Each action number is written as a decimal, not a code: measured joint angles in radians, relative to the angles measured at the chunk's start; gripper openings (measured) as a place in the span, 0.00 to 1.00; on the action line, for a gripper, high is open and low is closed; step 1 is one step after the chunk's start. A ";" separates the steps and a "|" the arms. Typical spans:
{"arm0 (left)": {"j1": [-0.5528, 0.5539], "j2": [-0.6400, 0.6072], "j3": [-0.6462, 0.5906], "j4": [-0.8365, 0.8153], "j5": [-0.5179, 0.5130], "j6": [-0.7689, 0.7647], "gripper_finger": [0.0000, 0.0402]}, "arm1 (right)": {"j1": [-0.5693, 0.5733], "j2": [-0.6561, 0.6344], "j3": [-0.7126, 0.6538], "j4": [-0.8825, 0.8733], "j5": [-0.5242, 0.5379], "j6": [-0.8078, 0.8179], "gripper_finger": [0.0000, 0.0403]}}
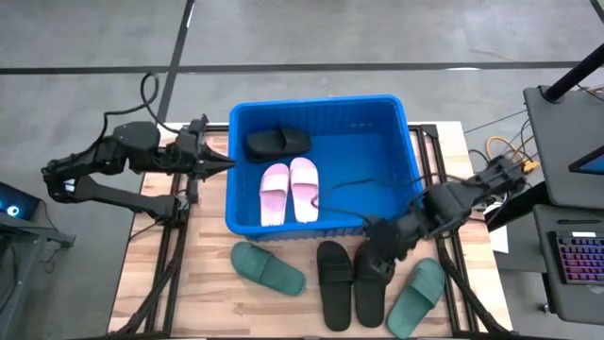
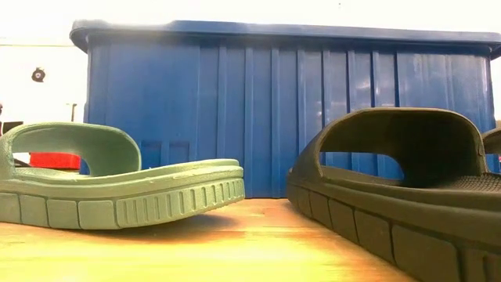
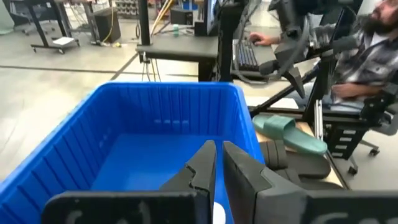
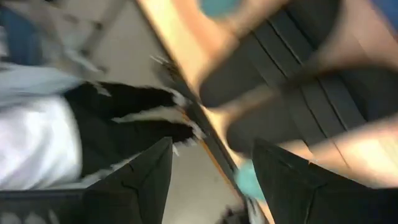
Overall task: Pick and place slides into bin
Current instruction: Put the green slide into the blue container
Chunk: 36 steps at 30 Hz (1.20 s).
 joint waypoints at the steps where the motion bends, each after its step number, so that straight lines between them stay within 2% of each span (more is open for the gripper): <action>1: 0.000 -0.001 -0.008 -0.003 0.000 0.000 0.03 | 0.011 0.013 0.000 -0.047 0.000 0.035 0.52; 5: 0.000 -0.010 -0.042 -0.004 0.000 0.000 0.03 | 0.063 0.068 0.000 -0.199 0.000 0.156 0.52; 14: 0.000 -0.016 -0.049 -0.009 0.001 0.000 0.03 | 0.155 0.177 0.000 -0.328 -0.008 0.327 0.52; 20: 0.000 -0.023 -0.049 -0.008 0.002 0.000 0.03 | 0.224 0.257 0.000 -0.354 -0.021 0.327 0.52; 25: 0.000 -0.025 -0.049 -0.009 0.002 0.000 0.03 | 0.275 0.323 0.000 -0.368 -0.087 0.318 0.52; 36: 0.000 -0.016 -0.049 -0.009 0.002 -0.002 0.03 | 0.357 0.452 -0.029 -0.373 -0.083 0.350 0.52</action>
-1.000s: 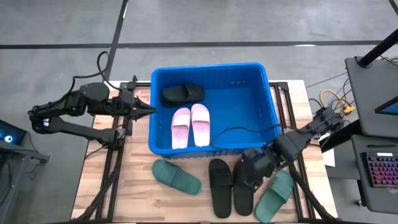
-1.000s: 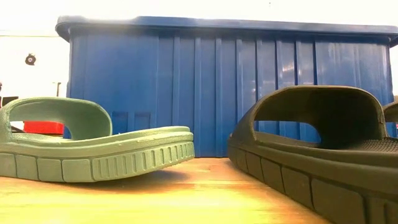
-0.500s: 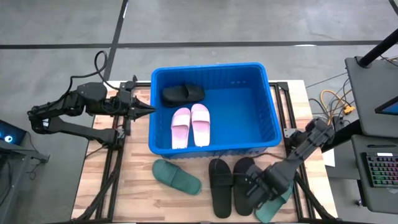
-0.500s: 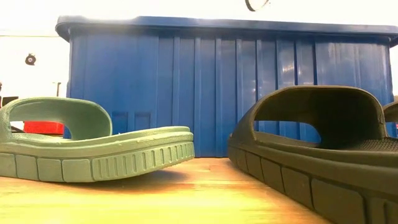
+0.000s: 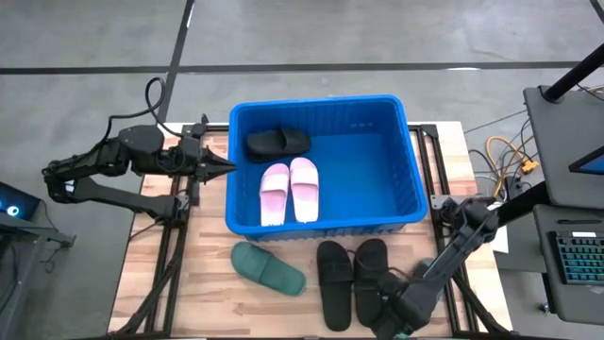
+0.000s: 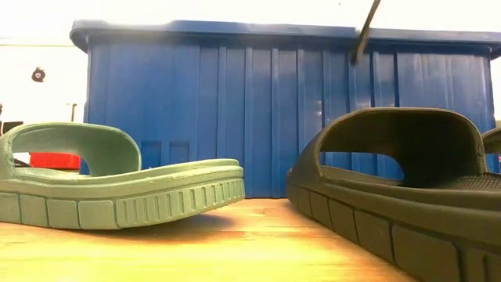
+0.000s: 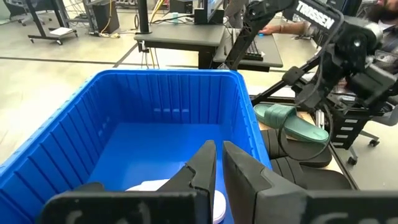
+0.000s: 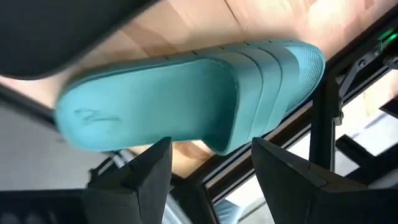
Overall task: Pick and place slides into bin
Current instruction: Put the green slide into the blue container
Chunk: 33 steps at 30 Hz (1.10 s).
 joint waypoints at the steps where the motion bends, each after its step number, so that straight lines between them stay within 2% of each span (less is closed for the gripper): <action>1: 0.000 0.001 0.000 0.000 0.000 0.000 0.03 | 0.006 0.013 -0.005 0.001 0.000 0.007 0.52; 10: 0.000 0.013 0.000 -0.001 0.000 -0.002 0.03 | 0.053 0.132 -0.036 0.001 -0.031 0.044 0.52; 15: 0.000 0.017 0.000 0.000 0.000 -0.002 0.03 | 0.058 0.180 -0.052 0.001 -0.084 0.036 0.52; 24: 0.000 0.025 0.000 0.005 0.000 -0.003 0.03 | 0.058 0.153 -0.120 0.000 -0.090 0.065 0.52; 33: 0.000 0.050 0.000 0.011 0.000 -0.003 0.03 | 0.058 0.148 -0.171 0.001 -0.049 0.051 0.52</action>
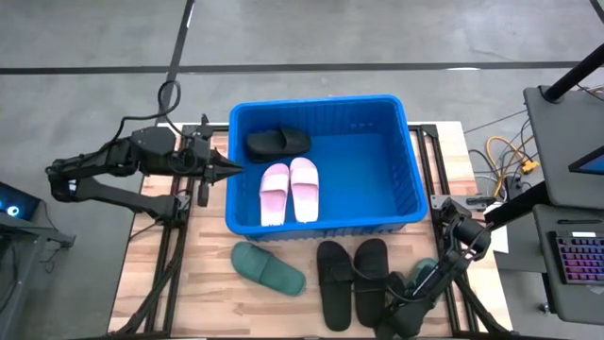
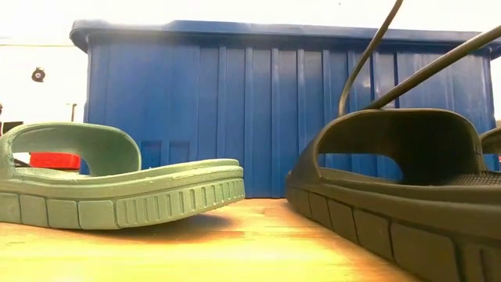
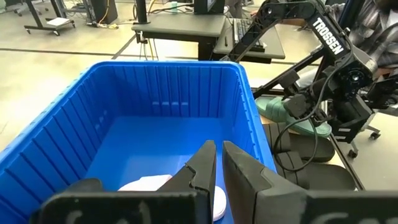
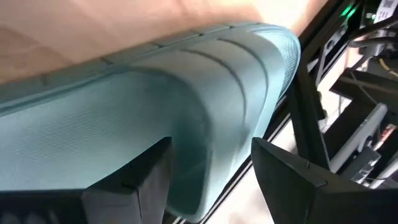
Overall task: Pick and place slides into bin
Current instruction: Put the green slide into the blue container
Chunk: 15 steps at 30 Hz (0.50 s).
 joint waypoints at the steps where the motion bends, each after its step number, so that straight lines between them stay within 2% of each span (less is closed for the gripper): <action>1: 0.000 0.003 0.000 0.000 0.000 0.000 0.03 | 0.000 0.000 -0.008 -0.001 0.001 -0.004 0.52; 4: 0.000 0.012 0.000 -0.001 0.000 0.000 0.03 | 0.000 0.000 -0.028 0.000 0.002 -0.015 0.51; 7: 0.000 0.016 0.000 -0.001 0.000 0.000 0.03 | 0.000 -0.001 -0.037 0.000 0.000 -0.022 0.44; 15: 0.000 0.002 0.001 0.000 0.000 0.000 0.03 | 0.000 -0.039 -0.034 0.001 -0.004 -0.032 0.06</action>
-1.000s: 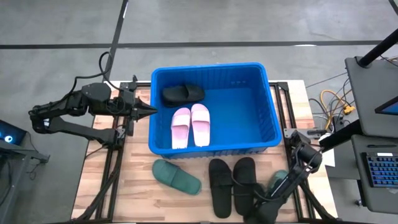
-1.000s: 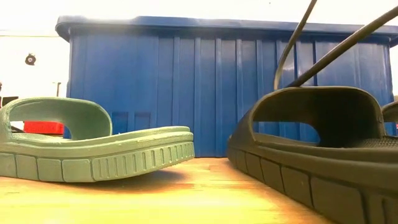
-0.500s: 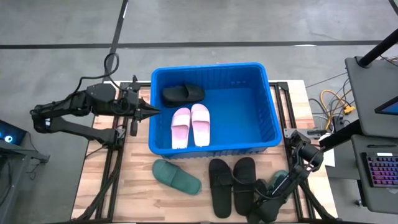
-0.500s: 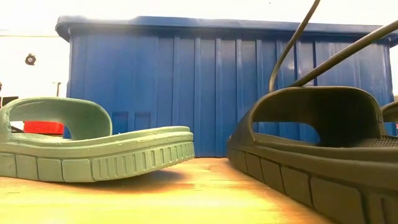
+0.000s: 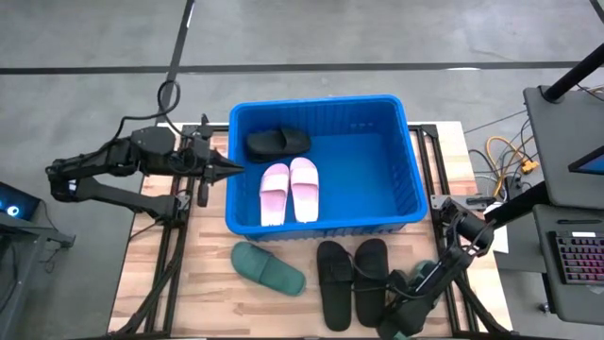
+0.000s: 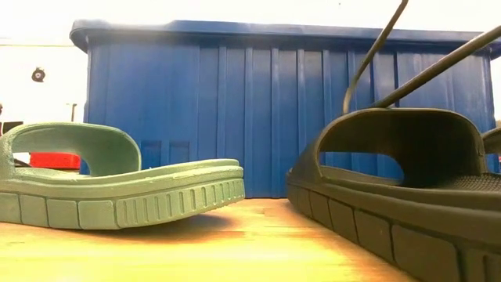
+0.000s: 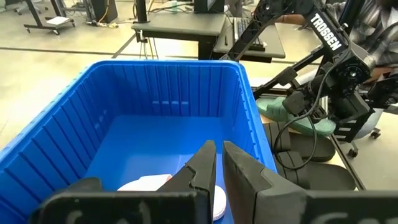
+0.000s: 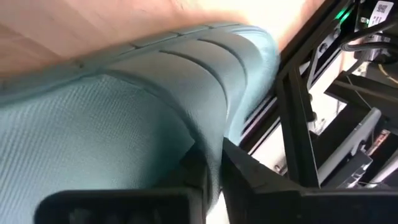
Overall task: Pick and place slides into bin
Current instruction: Put the green slide into the blue container
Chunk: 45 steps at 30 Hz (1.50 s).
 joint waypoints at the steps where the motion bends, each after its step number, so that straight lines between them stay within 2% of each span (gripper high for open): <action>1: 0.000 -0.005 0.000 0.000 0.000 0.000 0.03 | 0.000 -0.009 0.000 -0.002 0.000 0.003 0.05; 11: 0.000 -0.025 0.000 0.000 0.000 0.000 0.03 | 0.001 -0.144 0.001 -0.001 0.029 0.117 0.03; 16: 0.000 -0.027 0.000 0.000 0.000 0.000 0.03 | 0.001 -0.268 0.001 -0.002 0.142 0.212 0.02; 23: 0.000 -0.027 0.000 0.003 0.000 0.000 0.03 | 0.000 -0.454 0.018 0.034 0.372 0.256 0.02; 30: 0.000 -0.031 0.000 0.004 0.000 0.000 0.03 | -0.002 -0.575 0.094 0.189 0.607 0.100 0.02; 36: 0.000 -0.036 0.000 0.004 0.000 0.000 0.03 | -0.002 -0.610 0.182 0.365 0.878 -0.173 0.02; 41: 0.000 -0.040 0.001 0.004 0.000 0.000 0.03 | -0.023 -0.610 0.288 0.375 1.134 -0.367 0.02; 45: 0.000 -0.044 0.001 0.004 0.000 0.001 0.03 | -0.080 -0.611 0.359 0.373 1.208 -0.480 0.02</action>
